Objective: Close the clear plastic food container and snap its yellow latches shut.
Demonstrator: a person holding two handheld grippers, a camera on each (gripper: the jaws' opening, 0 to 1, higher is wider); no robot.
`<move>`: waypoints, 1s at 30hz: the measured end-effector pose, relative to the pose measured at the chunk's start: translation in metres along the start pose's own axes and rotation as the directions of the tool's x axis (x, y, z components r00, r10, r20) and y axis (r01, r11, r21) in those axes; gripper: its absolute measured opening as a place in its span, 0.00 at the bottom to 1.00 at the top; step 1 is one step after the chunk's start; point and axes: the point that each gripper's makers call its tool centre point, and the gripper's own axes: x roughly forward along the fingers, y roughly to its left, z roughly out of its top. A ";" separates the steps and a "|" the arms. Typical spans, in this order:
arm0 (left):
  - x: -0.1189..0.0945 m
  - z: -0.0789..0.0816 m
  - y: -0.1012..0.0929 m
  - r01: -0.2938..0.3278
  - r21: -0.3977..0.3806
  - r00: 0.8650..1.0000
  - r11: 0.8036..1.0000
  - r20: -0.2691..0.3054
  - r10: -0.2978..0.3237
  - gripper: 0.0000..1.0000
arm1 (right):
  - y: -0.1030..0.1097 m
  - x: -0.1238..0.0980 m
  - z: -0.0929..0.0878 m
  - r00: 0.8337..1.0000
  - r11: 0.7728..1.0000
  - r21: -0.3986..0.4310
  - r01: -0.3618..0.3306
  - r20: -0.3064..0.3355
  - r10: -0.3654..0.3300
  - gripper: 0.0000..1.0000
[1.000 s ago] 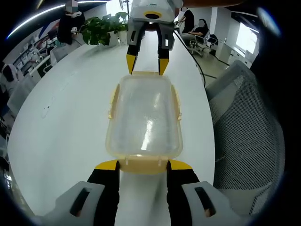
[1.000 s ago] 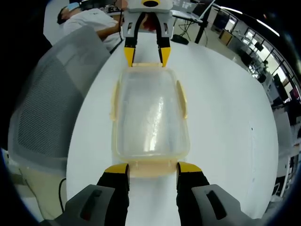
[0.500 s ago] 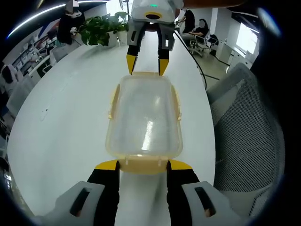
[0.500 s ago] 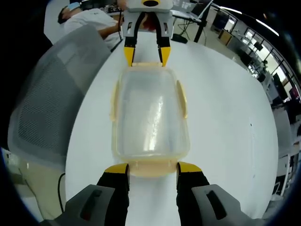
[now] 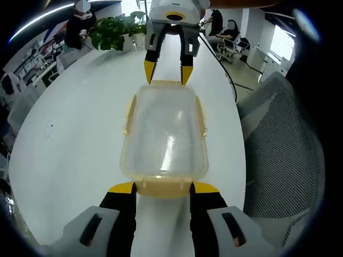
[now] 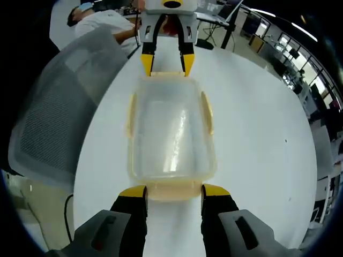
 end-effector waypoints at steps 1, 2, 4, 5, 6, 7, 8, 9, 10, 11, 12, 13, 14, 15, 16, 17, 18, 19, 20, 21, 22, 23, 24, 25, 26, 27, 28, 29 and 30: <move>0.000 0.000 0.000 -0.001 0.000 1.000 1.000 -0.001 0.001 0.38 | 0.000 0.000 0.000 1.000 1.000 0.000 0.000 0.001 0.000 0.38; 0.000 -0.001 0.000 -0.002 0.000 1.000 1.000 -0.003 0.002 0.38 | 0.000 0.000 0.001 1.000 1.000 -0.001 0.001 0.003 -0.001 0.38; 0.000 -0.002 0.000 -0.004 -0.001 1.000 1.000 -0.007 0.004 0.38 | 0.000 0.001 0.001 1.000 1.000 -0.001 0.002 0.004 -0.002 0.38; 0.000 -0.002 0.000 -0.004 0.000 1.000 1.000 -0.007 0.004 0.38 | 0.000 0.002 0.002 1.000 1.000 -0.003 0.001 0.000 -0.001 0.38; 0.001 -0.003 -0.001 -0.001 -0.004 1.000 1.000 -0.008 0.001 0.38 | 0.000 0.002 0.002 1.000 1.000 -0.005 0.000 -0.003 0.000 0.38; 0.001 -0.003 -0.001 0.000 -0.006 1.000 1.000 -0.009 0.000 0.38 | 0.001 0.002 0.002 1.000 1.000 -0.008 -0.003 -0.005 0.003 0.38; 0.002 -0.003 -0.002 -0.001 -0.008 1.000 1.000 -0.009 0.000 0.38 | 0.001 0.002 0.002 1.000 1.000 -0.008 -0.004 -0.005 0.003 0.38; 0.002 -0.003 -0.002 -0.001 -0.007 1.000 1.000 -0.009 0.001 0.38 | 0.002 0.002 0.001 1.000 1.000 -0.007 -0.004 -0.004 0.004 0.38; 0.002 -0.003 -0.002 -0.001 -0.007 1.000 1.000 -0.010 0.001 0.38 | 0.002 0.003 0.001 1.000 1.000 -0.007 -0.004 -0.002 0.004 0.38; 0.002 -0.004 -0.002 -0.001 -0.007 1.000 1.000 -0.010 0.001 0.38 | 0.002 0.003 0.001 1.000 1.000 -0.005 -0.006 0.000 0.006 0.38; 0.002 -0.004 -0.002 0.000 -0.008 1.000 1.000 -0.010 0.000 0.38 | 0.002 0.003 0.000 1.000 1.000 -0.005 -0.007 0.001 0.007 0.38; 0.002 -0.003 -0.002 0.002 -0.010 1.000 1.000 -0.009 -0.002 0.38 | 0.001 0.003 0.000 1.000 1.000 -0.005 -0.008 0.002 0.008 0.38; 0.003 -0.003 -0.002 0.004 -0.011 1.000 1.000 -0.008 -0.004 0.38 | 0.001 0.003 0.000 1.000 1.000 -0.005 -0.009 0.003 0.009 0.38; 0.004 -0.003 -0.003 0.011 -0.015 1.000 1.000 -0.008 -0.011 0.38 | 0.002 0.003 -0.001 1.000 1.000 -0.005 -0.009 0.004 0.009 0.38; 0.004 -0.003 -0.003 0.014 -0.015 1.000 1.000 -0.008 -0.014 0.38 | 0.002 0.003 -0.001 1.000 1.000 -0.005 -0.010 0.006 0.010 0.38; 0.004 -0.003 -0.002 0.020 -0.014 1.000 1.000 -0.007 -0.020 0.38 | 0.002 0.003 -0.001 1.000 1.000 -0.004 -0.011 0.009 0.011 0.38; 0.005 -0.003 -0.002 0.021 -0.014 1.000 1.000 -0.008 -0.021 0.38 | 0.003 0.003 -0.001 1.000 1.000 -0.002 -0.013 0.012 0.013 0.38; 0.005 -0.002 -0.003 0.024 -0.011 1.000 1.000 -0.010 -0.024 0.38 | 0.003 0.003 -0.001 1.000 1.000 -0.002 -0.013 0.014 0.013 0.38; 0.005 -0.002 -0.003 0.025 -0.010 1.000 1.000 -0.011 -0.025 0.38 | 0.002 0.004 -0.003 1.000 1.000 0.001 -0.014 0.019 0.014 0.38; 0.005 -0.002 -0.002 0.026 -0.006 1.000 1.000 -0.012 -0.026 0.38 | 0.002 0.004 -0.003 1.000 1.000 0.004 -0.015 0.023 0.015 0.38; 0.005 -0.002 -0.002 0.025 -0.006 1.000 1.000 -0.011 -0.025 0.38 | 0.002 0.004 -0.003 1.000 1.000 0.008 -0.017 0.026 0.017 0.38; 0.005 -0.002 -0.002 0.025 -0.007 1.000 1.000 -0.013 -0.026 0.38 | 0.002 0.004 -0.003 0.999 1.000 0.009 -0.018 0.028 0.018 0.38; 0.005 -0.002 -0.002 0.026 -0.006 1.000 1.000 -0.013 -0.026 0.38 | 0.003 0.004 -0.002 0.999 1.000 0.010 -0.019 0.030 0.019 0.38; 0.006 -0.002 -0.001 0.025 -0.004 1.000 1.000 -0.015 -0.025 0.38 | 0.003 0.004 -0.002 0.999 1.000 0.011 -0.020 0.032 0.020 0.38; 0.006 -0.003 -0.001 0.024 -0.005 1.000 1.000 -0.016 -0.024 0.38 | 0.003 0.004 -0.003 0.999 1.000 0.012 -0.021 0.034 0.021 0.38; 0.005 -0.002 -0.001 0.022 -0.005 1.000 1.000 -0.017 -0.022 0.38 | 0.003 0.005 -0.003 0.999 1.000 0.011 -0.022 0.035 0.021 0.38; 0.005 -0.002 -0.001 0.021 -0.005 1.000 1.000 -0.017 -0.021 0.38 | 0.003 0.005 -0.003 0.999 1.000 0.010 -0.022 0.036 0.022 0.38; 0.005 -0.002 -0.001 0.019 -0.005 1.000 1.000 -0.017 -0.019 0.38 | 0.003 0.005 -0.003 0.999 1.000 0.008 -0.023 0.036 0.023 0.38; 0.005 -0.002 -0.001 0.018 -0.005 1.000 1.000 -0.018 -0.018 0.38 | 0.003 0.005 -0.003 0.999 1.000 0.005 -0.024 0.037 0.023 0.38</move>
